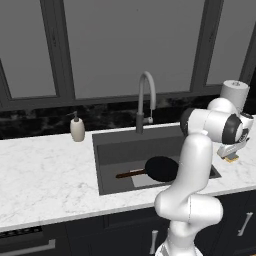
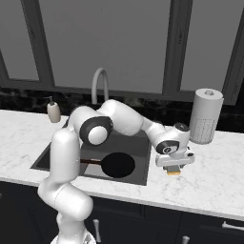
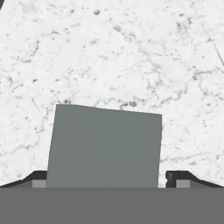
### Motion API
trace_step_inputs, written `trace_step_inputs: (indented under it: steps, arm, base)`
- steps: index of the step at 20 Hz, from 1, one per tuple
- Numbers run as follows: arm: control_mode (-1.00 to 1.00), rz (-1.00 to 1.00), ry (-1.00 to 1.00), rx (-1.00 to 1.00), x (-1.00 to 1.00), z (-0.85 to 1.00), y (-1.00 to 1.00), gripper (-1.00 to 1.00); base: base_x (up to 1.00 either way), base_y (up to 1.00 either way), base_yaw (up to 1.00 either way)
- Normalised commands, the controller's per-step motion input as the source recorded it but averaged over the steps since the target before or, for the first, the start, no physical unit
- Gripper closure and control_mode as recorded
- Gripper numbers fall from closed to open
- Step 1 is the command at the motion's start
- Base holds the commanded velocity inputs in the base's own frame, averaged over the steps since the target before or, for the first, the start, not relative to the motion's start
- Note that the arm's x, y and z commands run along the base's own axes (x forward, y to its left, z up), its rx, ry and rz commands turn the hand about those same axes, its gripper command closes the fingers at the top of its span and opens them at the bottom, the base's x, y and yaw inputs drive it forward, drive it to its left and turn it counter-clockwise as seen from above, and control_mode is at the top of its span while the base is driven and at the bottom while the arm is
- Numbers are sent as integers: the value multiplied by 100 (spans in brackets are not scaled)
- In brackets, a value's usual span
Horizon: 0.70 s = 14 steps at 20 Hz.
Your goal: Pick the pan and sponge and place them into the sink. Then turn on the water.
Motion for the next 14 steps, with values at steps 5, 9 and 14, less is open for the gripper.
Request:
trace_step_inputs:
  steps: [5,9,14]
  arm:
    - [-100,0,0,0,0,0,0,100]
    - [-100,0,0,0,0,0,0,100]
    - [-100,0,0,0,0,0,0,100]
  base:
    - [0,0,0]
    - [0,0,0]
    - [0,0,0]
